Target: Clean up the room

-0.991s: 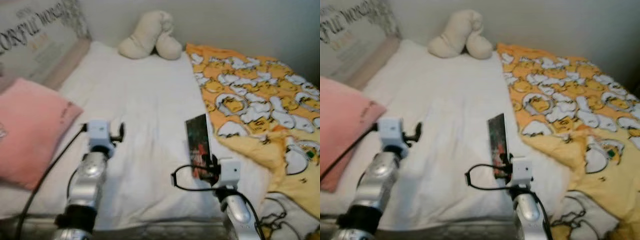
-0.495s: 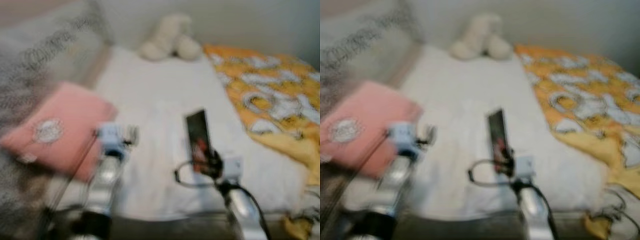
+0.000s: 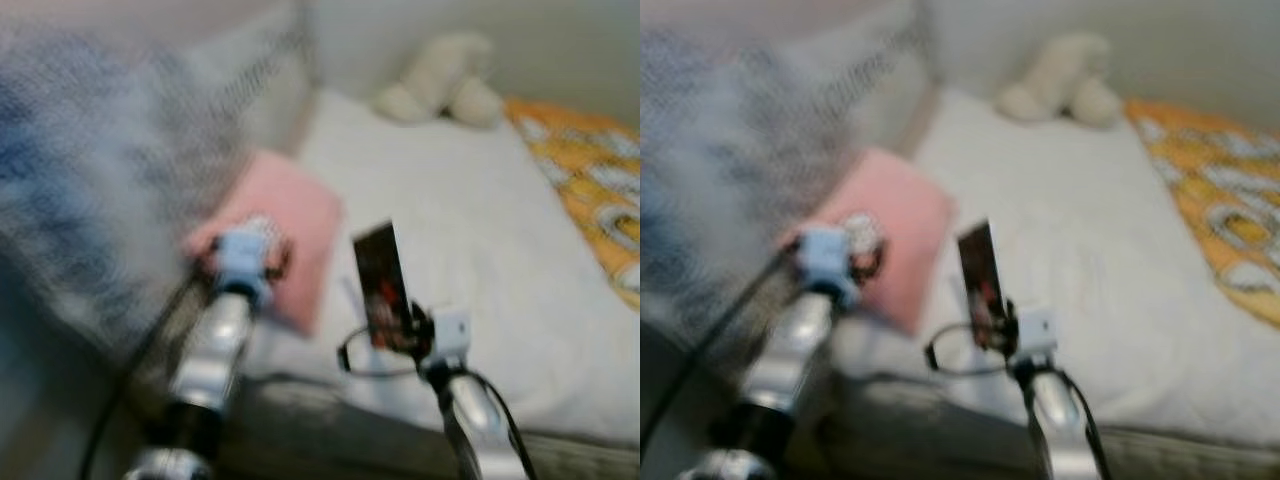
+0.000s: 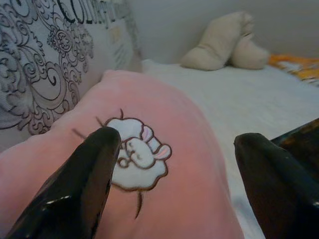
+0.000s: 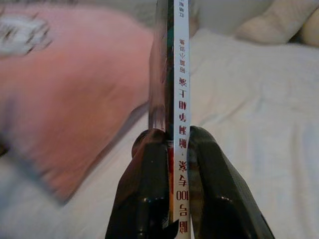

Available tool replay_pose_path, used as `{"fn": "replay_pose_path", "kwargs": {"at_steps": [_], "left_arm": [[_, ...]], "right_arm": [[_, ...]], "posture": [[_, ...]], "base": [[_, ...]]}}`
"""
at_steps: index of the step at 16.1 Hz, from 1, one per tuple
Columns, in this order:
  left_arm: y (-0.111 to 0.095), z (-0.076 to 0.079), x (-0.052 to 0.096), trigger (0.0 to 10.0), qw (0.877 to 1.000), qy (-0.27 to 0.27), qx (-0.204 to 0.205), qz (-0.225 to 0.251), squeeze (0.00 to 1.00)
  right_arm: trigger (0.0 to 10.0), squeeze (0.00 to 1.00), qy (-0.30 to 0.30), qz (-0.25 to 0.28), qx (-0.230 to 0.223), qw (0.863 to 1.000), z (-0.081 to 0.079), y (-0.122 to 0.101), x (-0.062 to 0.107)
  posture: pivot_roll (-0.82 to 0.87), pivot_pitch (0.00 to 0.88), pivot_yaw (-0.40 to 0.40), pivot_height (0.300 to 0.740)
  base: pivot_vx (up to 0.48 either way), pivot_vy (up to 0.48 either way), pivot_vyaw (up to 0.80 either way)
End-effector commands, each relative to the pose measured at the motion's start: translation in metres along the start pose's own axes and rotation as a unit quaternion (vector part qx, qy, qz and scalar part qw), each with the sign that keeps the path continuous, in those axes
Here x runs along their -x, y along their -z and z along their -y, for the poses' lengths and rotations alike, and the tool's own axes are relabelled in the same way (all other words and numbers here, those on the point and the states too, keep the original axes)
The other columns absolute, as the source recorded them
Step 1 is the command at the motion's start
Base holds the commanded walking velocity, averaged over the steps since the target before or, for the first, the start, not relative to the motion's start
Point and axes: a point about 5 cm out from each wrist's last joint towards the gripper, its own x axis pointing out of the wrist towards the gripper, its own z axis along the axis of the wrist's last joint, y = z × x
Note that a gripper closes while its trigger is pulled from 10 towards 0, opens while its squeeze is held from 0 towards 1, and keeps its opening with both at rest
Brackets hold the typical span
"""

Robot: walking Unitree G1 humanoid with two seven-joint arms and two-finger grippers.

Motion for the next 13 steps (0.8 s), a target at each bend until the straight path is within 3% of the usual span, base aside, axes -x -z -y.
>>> {"fn": "replay_pose_path", "kwargs": {"at_steps": [1, 3, 8, 11, 13], "left_arm": [[-0.008, -0.005, -0.001, 10.0, 1.000, -0.005, 0.004, 0.020, 0.00], [-0.010, -0.005, -0.001, 10.0, 0.999, 0.001, -0.007, 0.032, 0.00], [-0.022, 0.021, 0.002, 10.0, 0.994, 0.083, -0.006, 0.068, 0.00], [-0.020, 0.021, 0.004, 10.0, 0.994, 0.083, 0.011, 0.063, 0.00], [-0.021, 0.019, 0.005, 10.0, 0.996, 0.058, 0.031, 0.058, 0.00]], "right_arm": [[0.0, 0.00, 0.014, 0.026, -0.001, 1.000, 0.005, -0.010, -0.002], [0.0, 0.00, 0.020, 0.029, 0.001, 0.999, 0.007, -0.011, -0.001], [0.0, 0.00, 0.079, 0.070, 0.039, 0.994, 0.022, -0.026, 0.005], [0.0, 0.00, 0.085, 0.083, 0.052, 0.992, 0.021, -0.032, 0.009], [0.0, 0.00, 0.076, 0.088, 0.035, 0.993, 0.018, -0.037, 0.001]], "posture": [[0.13, 0.000, -0.067, 0.740], [0.13, 0.000, -0.066, 0.740], [0.12, 0.000, -0.065, 0.740], [0.12, 0.000, -0.064, 0.740], [0.13, 0.000, -0.065, 0.740]], "base": [[0.480, 0.000, 0.00], [0.480, 0.000, 0.00], [0.480, 0.000, -0.11], [0.480, 0.000, -0.75], [0.480, 0.000, 0.00]]}}
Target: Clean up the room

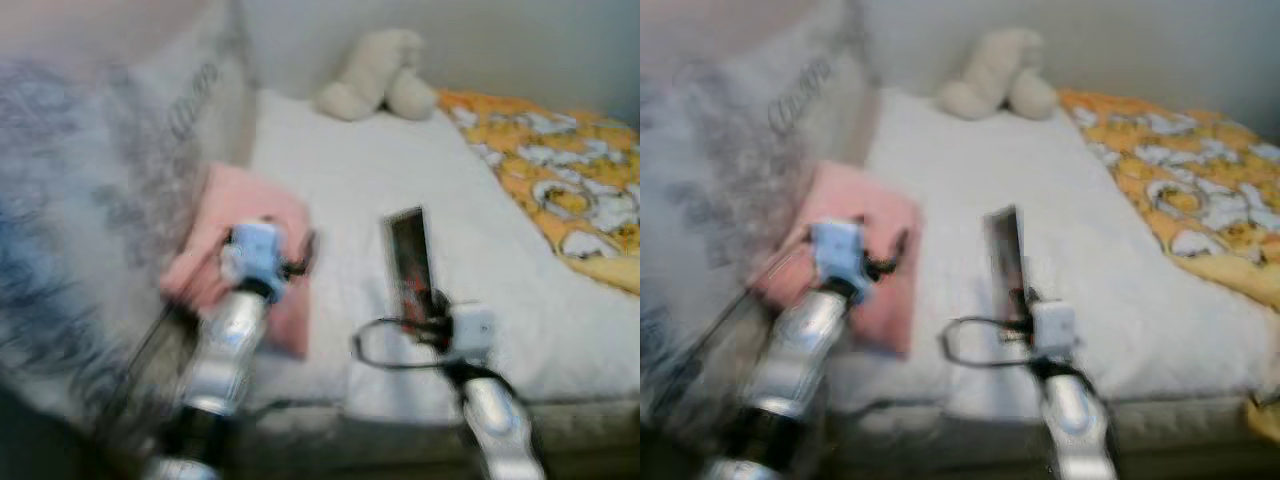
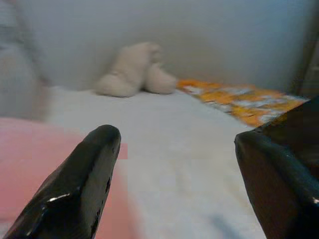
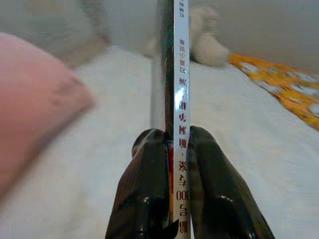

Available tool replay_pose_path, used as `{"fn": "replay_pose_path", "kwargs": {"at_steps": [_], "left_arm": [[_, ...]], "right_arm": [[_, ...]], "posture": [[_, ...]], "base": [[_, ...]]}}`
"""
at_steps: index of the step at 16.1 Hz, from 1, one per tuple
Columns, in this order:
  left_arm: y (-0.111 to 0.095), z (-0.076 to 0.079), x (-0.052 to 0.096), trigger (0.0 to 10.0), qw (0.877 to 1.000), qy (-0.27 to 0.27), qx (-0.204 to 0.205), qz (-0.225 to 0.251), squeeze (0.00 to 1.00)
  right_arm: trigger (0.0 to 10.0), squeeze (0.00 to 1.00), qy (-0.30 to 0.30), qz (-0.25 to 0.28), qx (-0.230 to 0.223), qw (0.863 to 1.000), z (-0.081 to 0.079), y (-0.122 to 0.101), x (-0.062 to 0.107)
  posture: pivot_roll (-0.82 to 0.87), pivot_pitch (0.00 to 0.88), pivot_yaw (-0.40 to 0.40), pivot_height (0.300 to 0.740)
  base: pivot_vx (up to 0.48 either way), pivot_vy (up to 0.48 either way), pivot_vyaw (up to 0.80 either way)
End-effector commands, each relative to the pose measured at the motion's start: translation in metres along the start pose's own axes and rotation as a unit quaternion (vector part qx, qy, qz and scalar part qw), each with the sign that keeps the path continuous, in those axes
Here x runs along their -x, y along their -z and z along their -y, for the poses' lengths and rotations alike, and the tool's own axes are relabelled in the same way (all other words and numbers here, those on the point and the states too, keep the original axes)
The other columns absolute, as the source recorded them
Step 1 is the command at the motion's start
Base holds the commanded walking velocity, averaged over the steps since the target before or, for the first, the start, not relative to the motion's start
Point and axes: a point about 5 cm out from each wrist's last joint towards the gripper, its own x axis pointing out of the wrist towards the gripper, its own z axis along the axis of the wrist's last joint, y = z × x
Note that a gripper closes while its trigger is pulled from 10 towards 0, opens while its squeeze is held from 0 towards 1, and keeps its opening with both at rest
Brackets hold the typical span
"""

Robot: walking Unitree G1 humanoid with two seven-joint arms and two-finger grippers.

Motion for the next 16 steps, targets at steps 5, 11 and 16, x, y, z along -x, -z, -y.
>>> {"fn": "replay_pose_path", "kwargs": {"at_steps": [5, 11, 16], "left_arm": [[-0.014, -0.023, 0.000, 10.0, 0.996, -0.079, -0.029, -0.006, 0.00], [-0.049, -0.057, 0.016, 10.0, 0.989, -0.118, -0.094, 0.008, 0.00], [-0.053, -0.053, 0.036, 10.0, 0.988, -0.124, -0.093, -0.005, 0.00]], "right_arm": [[0.0, 0.00, -0.115, 0.010, -0.135, 0.984, -0.032, -0.049, -0.076], [0.0, 0.00, -0.150, -0.099, -0.431, 0.884, -0.068, -0.033, -0.101], [0.0, 0.00, -0.068, -0.174, -0.432, 0.882, -0.046, 0.014, -0.076]], "posture": [[0.16, 0.054, -0.045, 0.740], [0.35, 0.232, -0.048, 0.740], [0.37, 0.272, -0.059, 0.740]], "base": [[0.096, 0.000, 0.00], [0.000, 0.000, 0.00], [0.000, 0.000, 0.00]]}}
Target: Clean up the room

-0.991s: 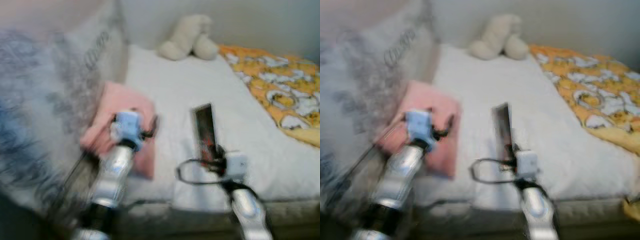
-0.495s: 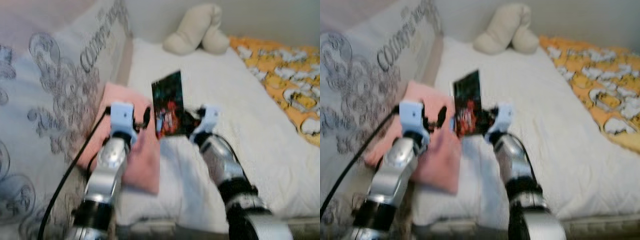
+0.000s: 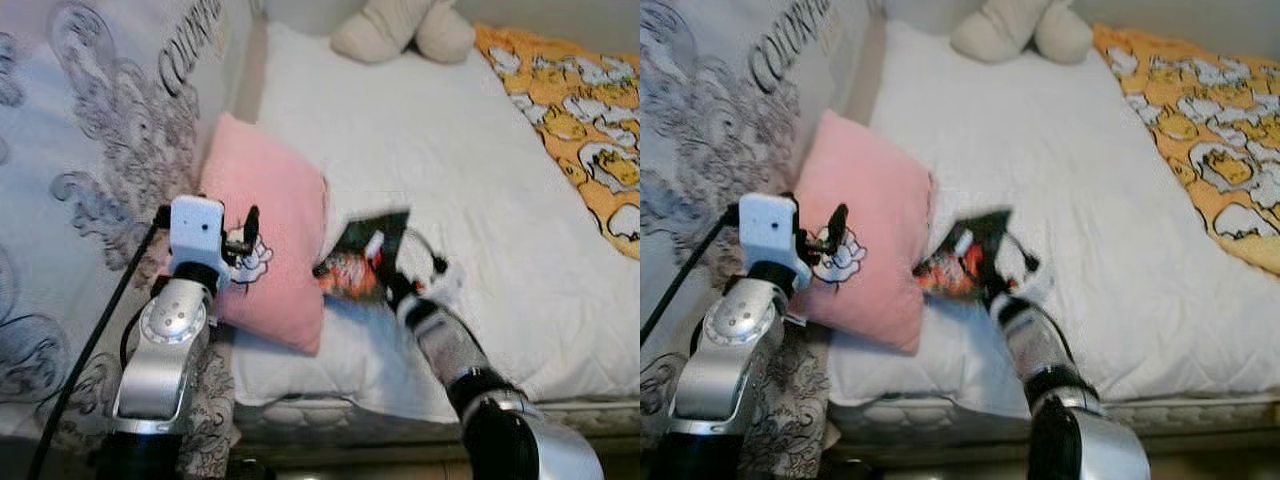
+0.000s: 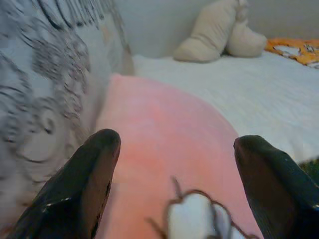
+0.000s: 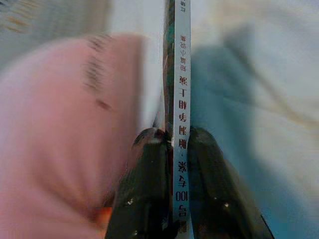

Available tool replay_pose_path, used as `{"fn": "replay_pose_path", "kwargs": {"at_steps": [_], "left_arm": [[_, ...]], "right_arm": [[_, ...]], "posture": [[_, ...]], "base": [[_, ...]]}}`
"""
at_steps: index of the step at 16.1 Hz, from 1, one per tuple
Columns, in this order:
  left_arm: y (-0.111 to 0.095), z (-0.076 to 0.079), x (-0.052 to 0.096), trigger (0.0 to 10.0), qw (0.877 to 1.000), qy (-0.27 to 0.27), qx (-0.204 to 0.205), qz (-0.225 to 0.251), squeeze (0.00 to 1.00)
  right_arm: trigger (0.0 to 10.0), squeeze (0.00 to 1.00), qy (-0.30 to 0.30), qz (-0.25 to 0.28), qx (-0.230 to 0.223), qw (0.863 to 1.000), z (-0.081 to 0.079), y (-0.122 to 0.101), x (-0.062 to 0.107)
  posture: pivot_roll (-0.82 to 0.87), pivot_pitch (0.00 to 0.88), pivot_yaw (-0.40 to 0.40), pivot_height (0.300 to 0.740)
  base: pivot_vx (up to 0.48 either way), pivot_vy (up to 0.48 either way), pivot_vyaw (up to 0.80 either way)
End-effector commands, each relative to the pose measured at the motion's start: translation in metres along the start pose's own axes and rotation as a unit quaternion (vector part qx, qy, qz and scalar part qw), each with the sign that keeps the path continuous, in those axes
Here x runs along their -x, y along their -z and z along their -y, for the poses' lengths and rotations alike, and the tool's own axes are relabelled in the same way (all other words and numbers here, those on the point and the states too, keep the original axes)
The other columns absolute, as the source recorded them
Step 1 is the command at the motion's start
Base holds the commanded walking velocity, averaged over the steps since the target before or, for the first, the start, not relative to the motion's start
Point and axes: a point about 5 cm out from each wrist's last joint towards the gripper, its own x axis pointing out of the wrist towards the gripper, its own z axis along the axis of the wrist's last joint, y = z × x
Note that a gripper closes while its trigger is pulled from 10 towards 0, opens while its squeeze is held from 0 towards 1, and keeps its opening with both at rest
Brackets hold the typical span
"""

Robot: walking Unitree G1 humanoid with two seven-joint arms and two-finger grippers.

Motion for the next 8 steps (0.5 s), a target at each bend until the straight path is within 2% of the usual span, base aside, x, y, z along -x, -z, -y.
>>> {"fn": "replay_pose_path", "kwargs": {"at_steps": [1, 2, 3, 4, 5, 6, 8], "left_arm": [[-0.002, 0.008, 0.003, 10.0, 1.000, 0.010, 0.007, -0.001, 0.00], [-0.002, 0.015, 0.005, 10.0, 1.000, 0.018, 0.020, -0.007, 0.00], [-0.001, 0.021, 0.007, 10.0, 0.999, 0.027, 0.032, -0.014, 0.00], [0.001, 0.031, 0.011, 10.0, 0.996, 0.041, 0.076, -0.032, 0.00], [0.005, 0.041, 0.017, 10.0, 0.992, 0.054, 0.102, -0.048, 0.00], [0.006, 0.053, 0.024, 10.0, 0.990, 0.075, 0.107, -0.053, 0.00], [0.004, 0.066, 0.032, 10.0, 0.987, 0.096, 0.113, -0.056, 0.00]], "right_arm": [[0.0, 0.00, 0.006, -0.031, 0.045, 0.999, 0.003, 0.007, 0.002], [0.0, 0.00, 0.013, -0.034, 0.093, 0.995, 0.010, 0.003, 0.005], [0.0, 0.00, 0.018, -0.035, 0.111, 0.993, 0.014, 0.001, 0.007], [0.0, 0.00, 0.025, -0.041, 0.143, 0.989, 0.018, 0.001, 0.009], [0.0, 0.00, 0.030, -0.051, 0.174, 0.983, 0.020, 0.002, 0.011], [0.0, 0.00, 0.031, -0.060, 0.212, 0.975, 0.021, 0.001, 0.011], [0.0, 0.00, 0.031, -0.068, 0.248, 0.966, 0.019, -0.002, 0.010]], "posture": [[0.36, 0.272, -0.062, 0.740], [0.35, 0.272, -0.064, 0.740], [0.34, 0.273, -0.063, 0.740], [0.33, 0.274, -0.061, 0.740], [0.33, 0.274, -0.060, 0.740], [0.32, 0.274, -0.058, 0.740], [0.32, 0.273, -0.058, 0.740]], "base": [[0.000, 0.000, 0.00], [0.000, 0.000, 0.00], [0.000, 0.000, 0.00], [0.000, 0.000, 0.00], [0.000, 0.000, 0.00], [0.000, 0.000, 0.00], [0.000, 0.000, 0.00]]}}
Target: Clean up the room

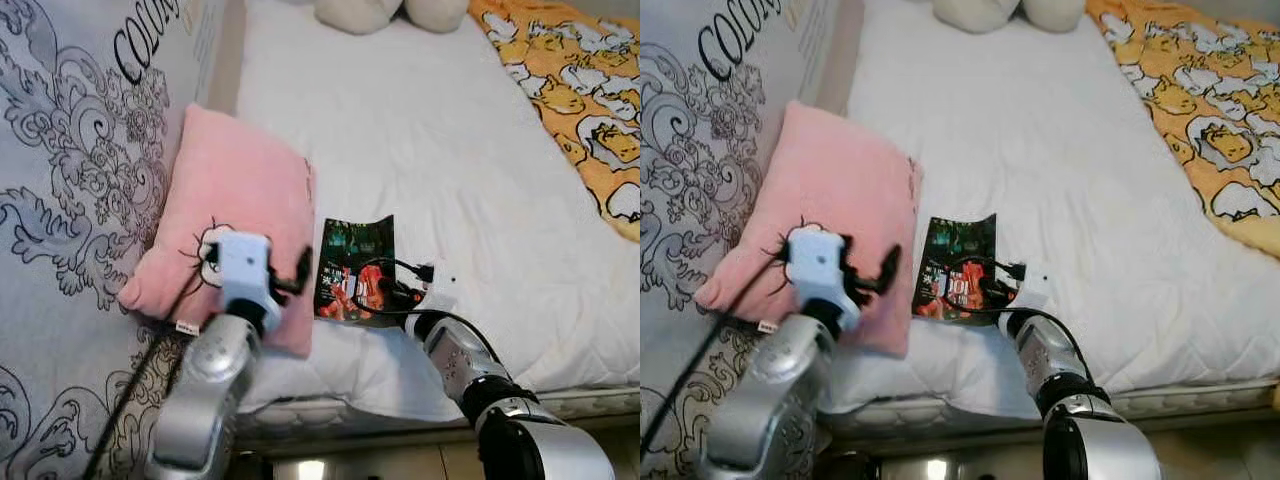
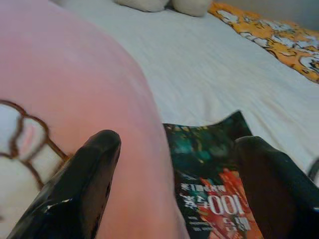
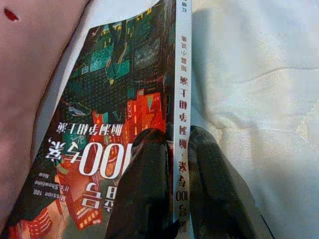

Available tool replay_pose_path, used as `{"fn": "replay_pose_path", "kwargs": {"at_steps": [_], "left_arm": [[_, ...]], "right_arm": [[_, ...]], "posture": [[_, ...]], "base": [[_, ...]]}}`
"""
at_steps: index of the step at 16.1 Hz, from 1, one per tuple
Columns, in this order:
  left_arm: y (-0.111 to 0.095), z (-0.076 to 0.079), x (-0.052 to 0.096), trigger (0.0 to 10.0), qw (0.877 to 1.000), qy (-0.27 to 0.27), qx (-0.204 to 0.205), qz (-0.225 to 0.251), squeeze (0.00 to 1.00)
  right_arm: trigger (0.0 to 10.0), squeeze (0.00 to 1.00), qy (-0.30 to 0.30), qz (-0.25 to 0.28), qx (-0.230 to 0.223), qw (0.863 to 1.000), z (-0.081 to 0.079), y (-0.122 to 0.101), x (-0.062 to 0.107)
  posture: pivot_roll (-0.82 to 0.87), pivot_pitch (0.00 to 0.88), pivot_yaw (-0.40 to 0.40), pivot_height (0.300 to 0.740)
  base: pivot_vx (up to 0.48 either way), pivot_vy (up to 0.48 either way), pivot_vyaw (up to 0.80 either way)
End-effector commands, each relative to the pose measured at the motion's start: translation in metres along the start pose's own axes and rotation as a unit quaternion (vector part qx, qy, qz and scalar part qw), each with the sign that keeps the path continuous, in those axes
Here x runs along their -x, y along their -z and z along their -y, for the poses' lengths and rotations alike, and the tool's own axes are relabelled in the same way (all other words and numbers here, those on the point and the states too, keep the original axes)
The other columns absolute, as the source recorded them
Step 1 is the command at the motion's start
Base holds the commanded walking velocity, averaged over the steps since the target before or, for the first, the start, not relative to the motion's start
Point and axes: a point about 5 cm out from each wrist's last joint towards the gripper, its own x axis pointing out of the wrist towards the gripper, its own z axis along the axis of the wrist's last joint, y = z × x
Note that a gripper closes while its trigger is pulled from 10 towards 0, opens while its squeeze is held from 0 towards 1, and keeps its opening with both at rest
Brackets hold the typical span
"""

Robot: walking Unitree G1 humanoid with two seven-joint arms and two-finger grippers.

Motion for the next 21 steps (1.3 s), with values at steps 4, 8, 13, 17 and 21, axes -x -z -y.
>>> {"fn": "replay_pose_path", "kwargs": {"at_steps": [4, 8, 13, 17, 21], "left_arm": [[-0.018, 0.017, 0.009, 10.0, 0.997, 0.060, -0.001, 0.040, 0.00], [-0.035, 0.027, 0.016, 10.0, 0.991, 0.111, -0.011, 0.076, 0.00], [-0.041, 0.027, 0.014, 10.0, 0.990, 0.115, 0.001, 0.081, 0.00], [-0.031, 0.018, 0.003, 10.0, 0.990, 0.103, -0.072, 0.057, 0.00], [-0.029, 0.015, -0.017, 10.0, 0.992, 0.096, -0.048, 0.059, 0.00]], "right_arm": [[0.0, 0.00, 0.004, -0.059, 0.090, 0.994, 0.003, 0.010, 0.002], [0.0, 0.00, 0.024, -0.075, 0.104, 0.991, 0.008, 0.012, 0.003], [10.0, 1.00, 0.045, -0.074, 0.100, 0.991, 0.007, 0.011, 0.001], [10.0, 1.00, 0.042, -0.069, 0.091, 0.993, -0.006, 0.015, -0.004], [10.0, 1.00, 0.020, -0.087, 0.133, 0.987, -0.004, 0.021, 0.000]], "posture": [[0.33, 0.268, -0.062, 0.740], [0.33, 0.265, -0.074, 0.740], [0.35, 0.245, -0.071, 0.740], [0.33, 0.196, -0.080, 0.740], [0.29, 0.128, -0.080, 0.740]], "base": [[0.000, 0.000, 0.00], [0.000, 0.000, 0.00], [0.000, 0.000, 0.00], [0.000, 0.000, 0.00], [0.000, 0.000, 0.00]]}}
